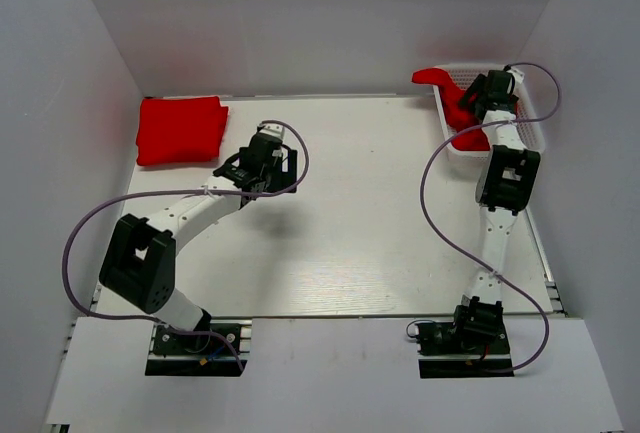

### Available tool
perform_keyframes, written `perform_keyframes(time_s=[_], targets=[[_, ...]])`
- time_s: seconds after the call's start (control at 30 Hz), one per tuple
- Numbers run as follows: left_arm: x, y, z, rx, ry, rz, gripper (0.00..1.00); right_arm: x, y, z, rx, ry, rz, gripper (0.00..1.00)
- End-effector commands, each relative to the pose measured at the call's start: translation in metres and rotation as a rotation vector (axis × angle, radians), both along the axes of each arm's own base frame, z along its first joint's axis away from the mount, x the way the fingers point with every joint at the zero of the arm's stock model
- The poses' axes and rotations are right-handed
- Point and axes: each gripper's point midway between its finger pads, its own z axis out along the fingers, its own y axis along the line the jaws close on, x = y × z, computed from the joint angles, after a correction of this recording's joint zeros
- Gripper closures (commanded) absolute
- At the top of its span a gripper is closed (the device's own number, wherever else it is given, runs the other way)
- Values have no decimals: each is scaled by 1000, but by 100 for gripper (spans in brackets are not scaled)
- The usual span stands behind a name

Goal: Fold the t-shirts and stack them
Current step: Grab crumpled tshirt from bin with the right arm

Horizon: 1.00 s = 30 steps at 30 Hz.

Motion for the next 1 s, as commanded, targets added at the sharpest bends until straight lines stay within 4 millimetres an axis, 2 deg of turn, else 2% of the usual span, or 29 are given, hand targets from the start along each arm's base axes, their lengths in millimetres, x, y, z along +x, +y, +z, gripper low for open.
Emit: perform_keyframes(time_s=[0.0,0.03,0.13,0.17,0.2,0.23,0.27,0.3,0.33,0.37,0.4,0.43,0.47,0.5,0.53,0.57,0.6,0.63,0.7,0.73,0.8,0.83,0.87,0.9,0.93,0.97], targets=[[11,-4,19,-15,-32,-2,0,16,10,-5,22,-48,63,10],[12,-5,16,-11,-24,-2,0,17,14,-7,34,-50,77,13],[8,-4,12,-8,-5,-9,0,15,20,-12,69,-46,103,40],[8,-4,12,-8,-5,-9,0,16,20,-7,68,-56,106,54],[7,-4,17,-20,-14,-2,0,13,19,-11,70,-48,104,62],[7,-4,17,-20,-14,-2,0,15,20,1,68,-71,104,68],[5,-3,20,-23,-20,-2,0,15,20,17,62,-96,111,83],[4,-3,27,-32,-36,-3,0,10,21,23,70,-97,116,100],[2,-2,27,-40,-36,3,0,13,20,37,66,-140,116,100],[3,-2,33,-50,-54,3,0,8,19,37,65,-133,117,100],[0,-1,33,-50,-53,3,0,11,17,88,35,-234,128,100],[-2,0,38,-67,-70,9,0,9,20,94,30,-252,146,100],[-2,2,43,-68,-84,16,0,8,18,109,29,-280,155,100],[-3,2,45,-73,-94,16,0,4,17,157,7,-357,160,100],[-5,4,45,-74,-95,16,0,3,15,174,-13,-386,164,100],[-6,4,54,-86,-116,16,0,-2,13,204,-38,-429,167,100],[-9,6,53,-86,-115,16,0,-4,12,219,-48,-452,169,100],[-10,6,58,-99,-124,21,0,-14,12,261,-74,-515,171,100],[-17,8,64,-125,-143,19,0,-22,16,286,-86,-554,207,100],[-20,9,65,-127,-147,19,0,-35,19,320,-99,-607,226,100],[-24,10,67,-143,-164,12,0,-44,27,337,-111,-626,274,100],[-28,10,73,-165,-177,9,0,-58,33,365,-128,-666,290,100],[-28,10,80,-178,-198,9,0,-63,36,373,-134,-674,305,100],[-31,12,78,-176,-196,9,0,-73,46,386,-134,-694,345,100],[-33,12,78,-188,-200,15,0,-76,50,391,-133,-702,364,100],[-34,13,85,-199,-219,14,0,-88,55,409,-137,-732,380,100]])
